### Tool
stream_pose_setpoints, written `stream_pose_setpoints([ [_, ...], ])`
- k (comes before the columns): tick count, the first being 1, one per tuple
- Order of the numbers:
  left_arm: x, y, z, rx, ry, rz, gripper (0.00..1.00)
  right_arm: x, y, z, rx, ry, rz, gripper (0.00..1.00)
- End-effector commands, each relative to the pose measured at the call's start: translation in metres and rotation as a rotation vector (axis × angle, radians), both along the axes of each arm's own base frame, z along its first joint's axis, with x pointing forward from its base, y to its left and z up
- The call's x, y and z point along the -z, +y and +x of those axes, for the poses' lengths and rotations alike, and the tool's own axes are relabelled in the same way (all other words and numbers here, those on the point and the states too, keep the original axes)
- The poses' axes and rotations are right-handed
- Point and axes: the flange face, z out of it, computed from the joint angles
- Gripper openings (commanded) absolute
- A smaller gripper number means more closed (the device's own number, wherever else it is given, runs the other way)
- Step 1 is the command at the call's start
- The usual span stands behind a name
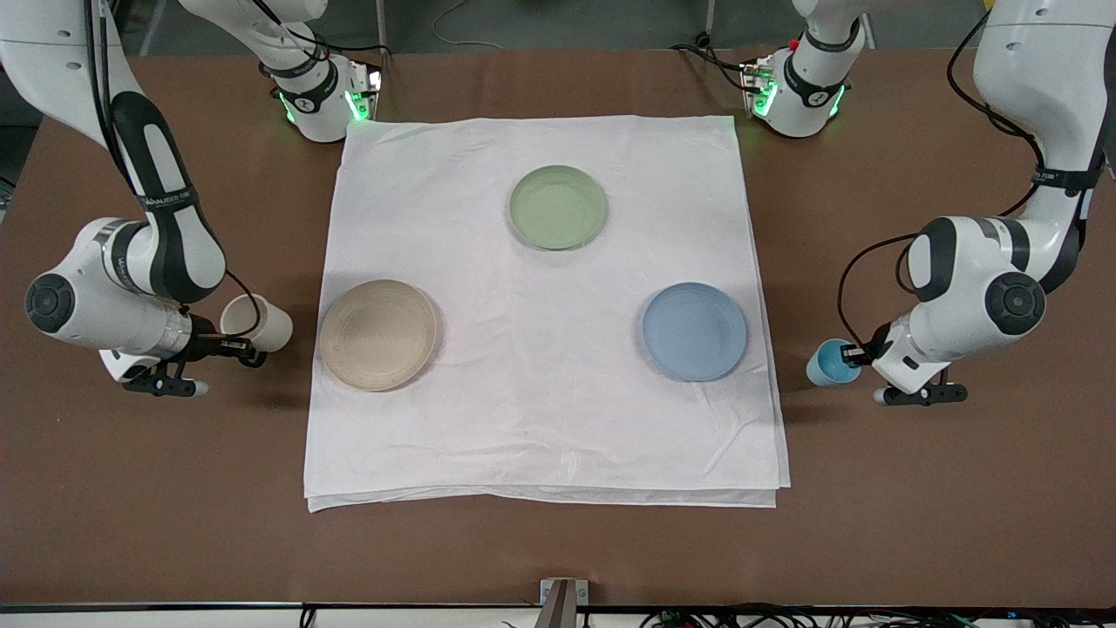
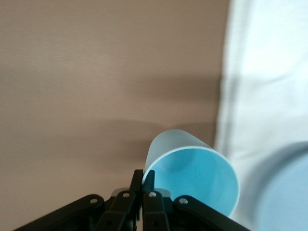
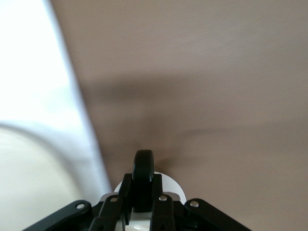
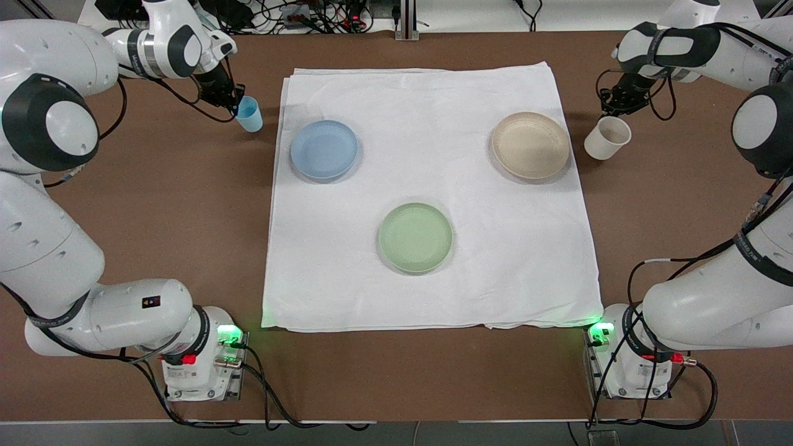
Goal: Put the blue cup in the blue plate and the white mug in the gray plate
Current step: 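Set the cup on the blue plate while the right gripper lowers the mug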
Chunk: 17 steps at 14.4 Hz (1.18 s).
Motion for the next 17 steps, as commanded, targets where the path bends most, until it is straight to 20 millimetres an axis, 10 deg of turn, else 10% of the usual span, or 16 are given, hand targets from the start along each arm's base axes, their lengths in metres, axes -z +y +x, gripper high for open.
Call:
stream_pose_setpoints([
  [1, -0.029, -0.057, -0.019, -0.067, 0.022, 0.004, 0.00, -0.047, 0.083, -0.018, 0.106, 0.031, 0.011, 0.00],
  [5, -0.024, -0.132, -0.037, -0.133, 0.050, -0.012, 0.00, -0.032, 0.182, -0.041, 0.145, 0.001, -0.005, 0.00],
  [11, 0.020, -0.193, -0.055, -0.199, 0.085, -0.025, 0.03, 0.016, 0.183, -0.033, 0.105, -0.051, -0.061, 0.03],
  [12, 0.025, -0.194, -0.055, -0.199, 0.090, -0.027, 0.05, 0.014, 0.181, -0.030, 0.094, -0.060, -0.071, 0.14],
  [14, 0.026, -0.191, -0.053, -0.205, 0.091, -0.028, 0.24, 0.012, 0.177, -0.024, 0.100, -0.064, -0.075, 1.00],
  [17, 0.006, -0.185, -0.045, -0.218, 0.056, -0.033, 0.88, -0.020, 0.174, -0.010, 0.096, -0.047, -0.072, 1.00],
])
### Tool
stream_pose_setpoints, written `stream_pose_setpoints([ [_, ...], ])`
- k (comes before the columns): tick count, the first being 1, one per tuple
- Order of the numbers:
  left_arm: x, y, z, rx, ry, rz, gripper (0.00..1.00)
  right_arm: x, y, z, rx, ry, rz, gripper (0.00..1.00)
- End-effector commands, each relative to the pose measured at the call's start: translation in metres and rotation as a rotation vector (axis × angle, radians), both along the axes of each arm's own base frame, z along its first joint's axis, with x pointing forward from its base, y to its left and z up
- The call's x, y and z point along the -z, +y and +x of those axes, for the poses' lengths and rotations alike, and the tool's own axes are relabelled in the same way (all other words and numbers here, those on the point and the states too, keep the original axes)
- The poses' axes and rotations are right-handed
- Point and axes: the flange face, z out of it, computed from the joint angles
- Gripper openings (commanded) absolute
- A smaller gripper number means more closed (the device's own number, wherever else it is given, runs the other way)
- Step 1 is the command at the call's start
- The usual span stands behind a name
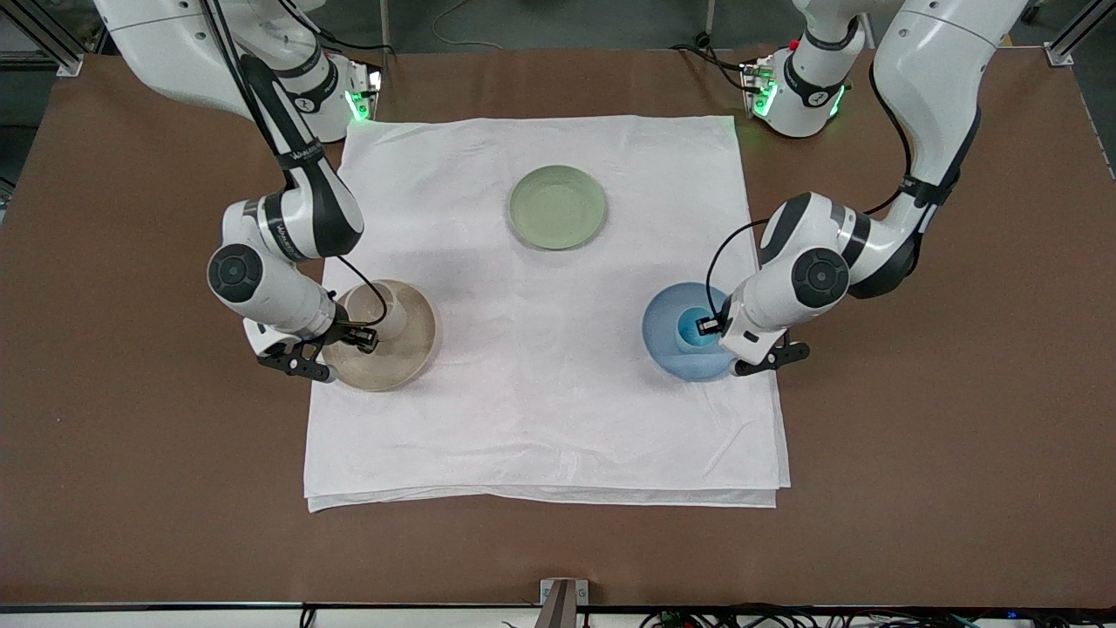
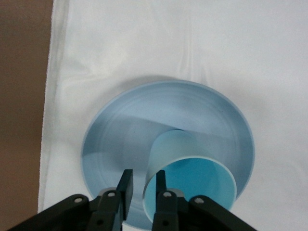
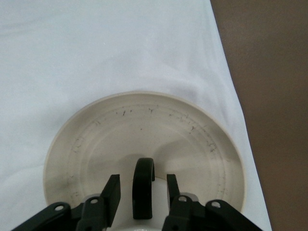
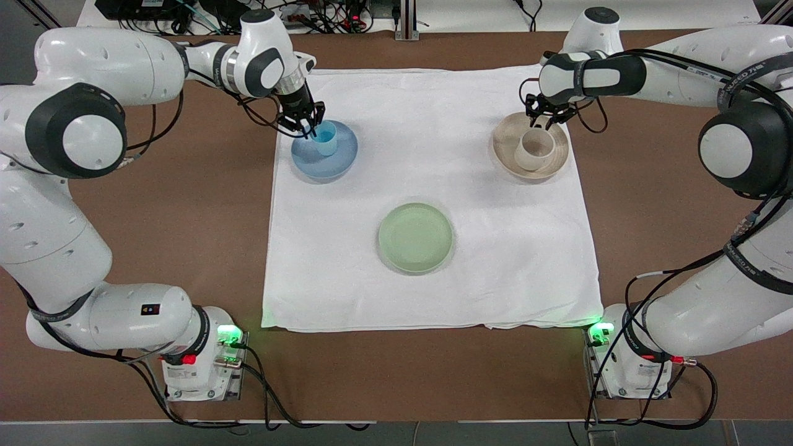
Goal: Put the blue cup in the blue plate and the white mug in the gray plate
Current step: 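Set the cup on the blue plate while the right gripper lowers the mug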
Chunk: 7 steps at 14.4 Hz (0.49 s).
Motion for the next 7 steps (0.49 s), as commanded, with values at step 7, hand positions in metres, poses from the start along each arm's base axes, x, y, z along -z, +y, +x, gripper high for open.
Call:
stream_pose_setpoints([
  [7, -0.195, 0.063, 0.052, 0.219, -0.229, 0.171, 1.00, -0.188, -0.157, 0.049, -0.216, 0.118, 0.010, 1.00],
])
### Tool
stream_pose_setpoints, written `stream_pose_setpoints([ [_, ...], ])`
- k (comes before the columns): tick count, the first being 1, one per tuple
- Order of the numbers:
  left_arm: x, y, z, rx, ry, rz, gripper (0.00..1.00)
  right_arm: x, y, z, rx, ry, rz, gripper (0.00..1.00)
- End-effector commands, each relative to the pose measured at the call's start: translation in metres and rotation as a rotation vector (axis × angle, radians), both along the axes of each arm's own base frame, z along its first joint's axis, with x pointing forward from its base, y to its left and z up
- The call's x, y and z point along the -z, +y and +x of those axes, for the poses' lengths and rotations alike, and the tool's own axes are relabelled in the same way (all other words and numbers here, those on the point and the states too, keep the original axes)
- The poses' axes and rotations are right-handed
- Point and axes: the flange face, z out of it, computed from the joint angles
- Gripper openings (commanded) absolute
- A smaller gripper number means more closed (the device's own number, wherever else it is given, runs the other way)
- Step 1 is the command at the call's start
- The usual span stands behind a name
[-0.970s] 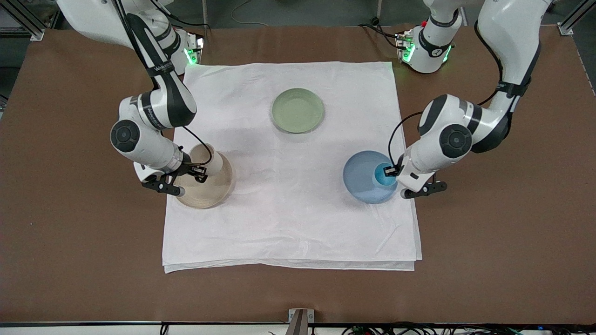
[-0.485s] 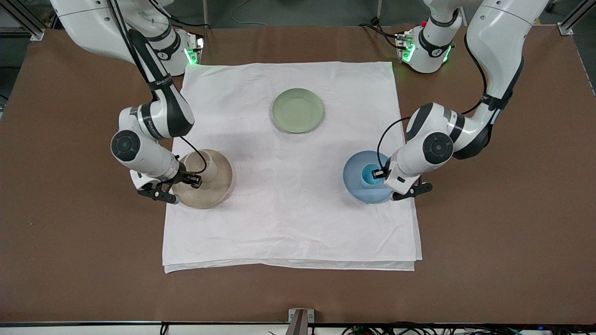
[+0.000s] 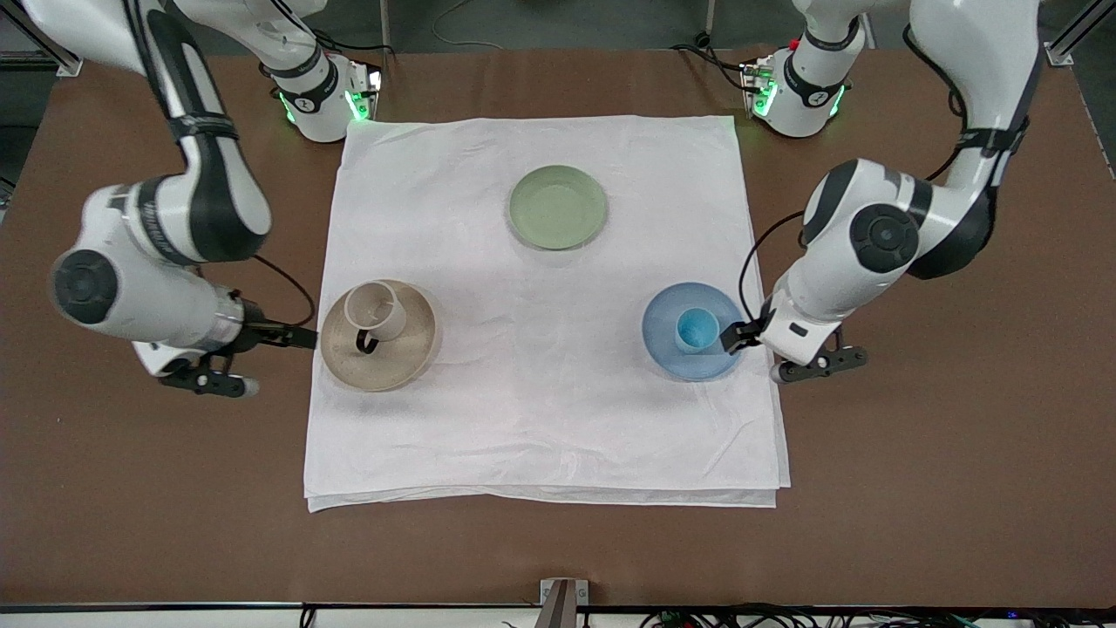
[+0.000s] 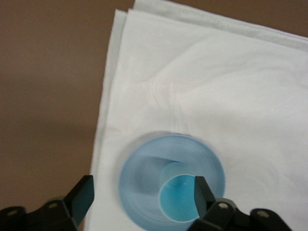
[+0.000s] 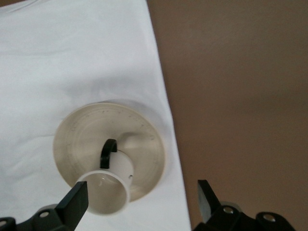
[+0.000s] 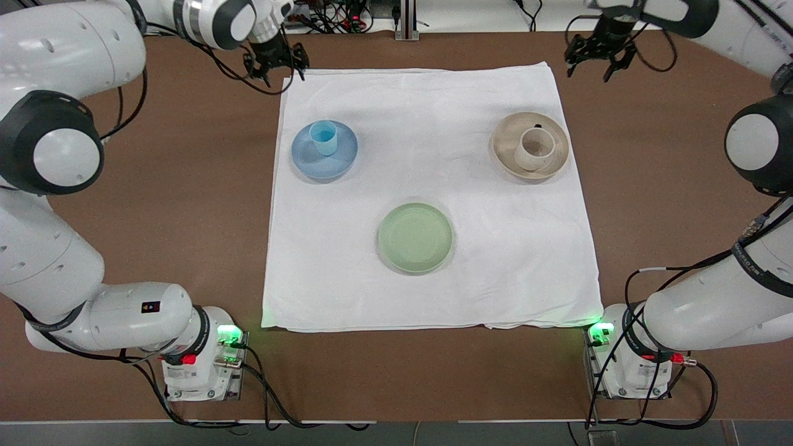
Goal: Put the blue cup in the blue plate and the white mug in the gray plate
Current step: 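Set the cup on the blue plate while the right gripper lowers the mug, then open both grippers and raise them away from the plates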
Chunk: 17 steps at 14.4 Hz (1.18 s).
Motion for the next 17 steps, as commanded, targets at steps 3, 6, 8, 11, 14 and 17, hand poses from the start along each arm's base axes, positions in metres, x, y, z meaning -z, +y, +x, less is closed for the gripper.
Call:
stream_pose_setpoints([
  [3, -0.100, 0.081, 0.025, 0.126, 0.008, 0.185, 1.00, -0.088, -0.109, -0.018, -0.123, 0.078, -0.031, 1.00],
  [6, -0.154, 0.108, 0.014, 0.120, 0.033, 0.201, 1.00, -0.136, -0.129, -0.023, -0.096, 0.081, -0.040, 1.00],
  [8, -0.190, 0.113, -0.002, 0.118, 0.039, 0.180, 1.00, -0.148, -0.133, -0.021, -0.077, 0.048, -0.047, 1.00],
  [11, -0.229, 0.136, -0.036, 0.103, 0.057, 0.129, 1.00, -0.150, -0.127, -0.022, -0.075, 0.043, 0.005, 1.00],
  [14, -0.246, 0.159, -0.064, 0.127, 0.075, 0.075, 1.00, -0.165, -0.119, -0.034, -0.084, 0.035, 0.013, 1.00],
  [17, -0.253, 0.173, -0.081, 0.109, 0.077, 0.019, 1.00, -0.170, -0.075, -0.056, -0.025, 0.032, -0.031, 1.00],
])
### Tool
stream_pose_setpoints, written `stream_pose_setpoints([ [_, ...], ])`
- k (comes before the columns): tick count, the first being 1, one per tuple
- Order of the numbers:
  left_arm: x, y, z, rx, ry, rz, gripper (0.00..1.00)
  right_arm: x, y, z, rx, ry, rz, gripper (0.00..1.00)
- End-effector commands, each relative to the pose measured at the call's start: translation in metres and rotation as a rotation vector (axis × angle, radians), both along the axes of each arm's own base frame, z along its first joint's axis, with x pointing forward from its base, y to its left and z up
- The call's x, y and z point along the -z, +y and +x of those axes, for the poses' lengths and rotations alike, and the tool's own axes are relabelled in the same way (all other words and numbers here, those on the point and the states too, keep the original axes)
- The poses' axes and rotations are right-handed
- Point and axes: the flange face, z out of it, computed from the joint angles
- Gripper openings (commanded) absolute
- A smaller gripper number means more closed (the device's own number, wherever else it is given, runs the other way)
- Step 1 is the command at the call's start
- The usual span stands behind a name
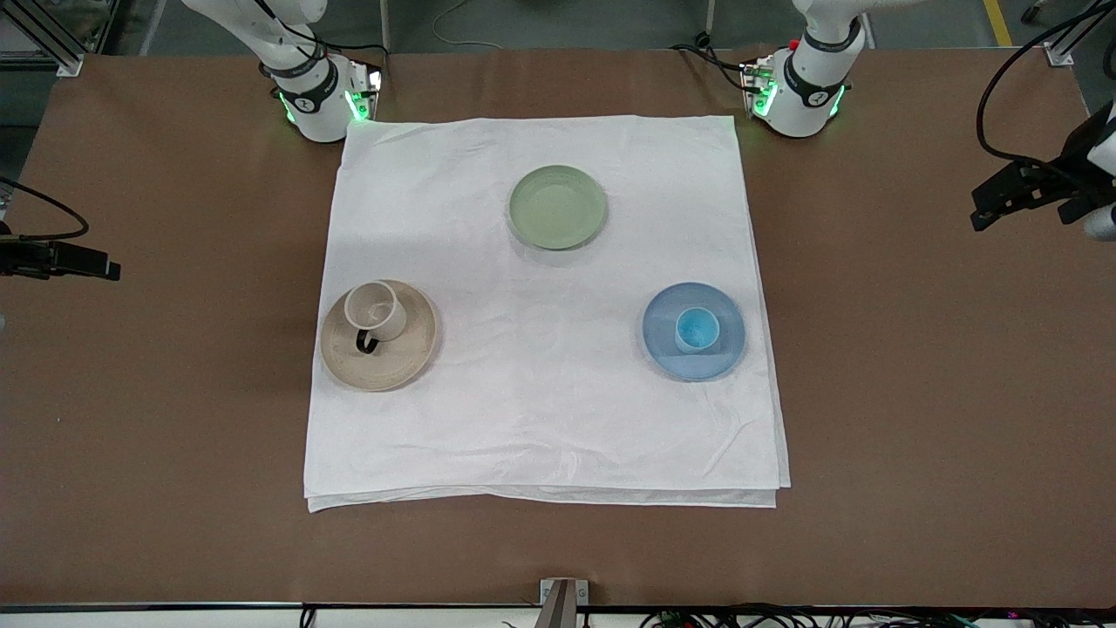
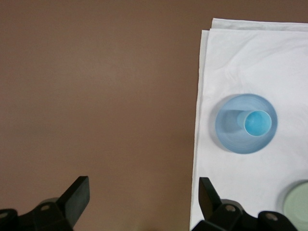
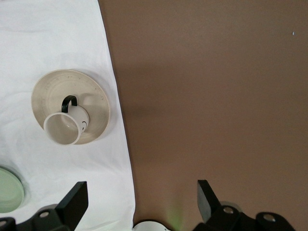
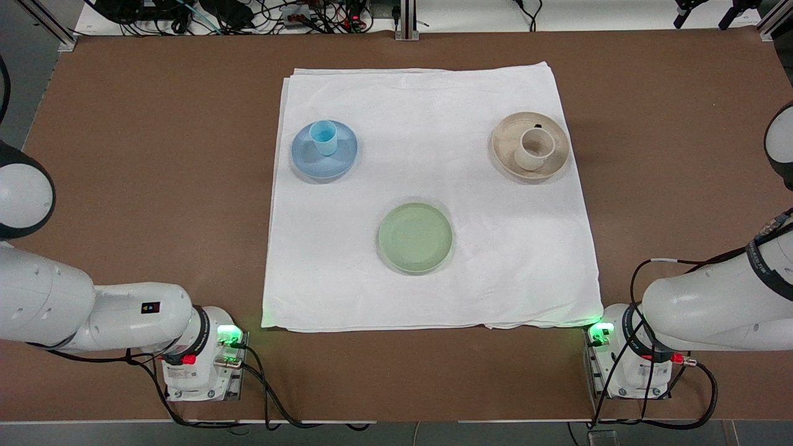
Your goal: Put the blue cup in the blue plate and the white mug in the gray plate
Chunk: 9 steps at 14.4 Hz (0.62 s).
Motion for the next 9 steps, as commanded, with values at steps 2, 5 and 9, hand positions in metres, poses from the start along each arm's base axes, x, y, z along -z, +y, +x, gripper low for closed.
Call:
stream_pose_setpoints([
  [2, -0.001, -0.003, -0.020, 0.017, 0.007, -0.028, 1.00, -0.018, 0.037, -0.050, 0.025, -0.049, -0.024, 1.00],
  [5, -0.001, -0.022, -0.027, 0.050, 0.011, -0.023, 1.00, -0.032, 0.044, -0.088, 0.012, -0.075, -0.020, 1.00],
  [9, -0.001, -0.028, -0.039, 0.061, 0.013, -0.017, 1.00, -0.058, 0.048, -0.131, 0.001, -0.115, -0.015, 1.00],
])
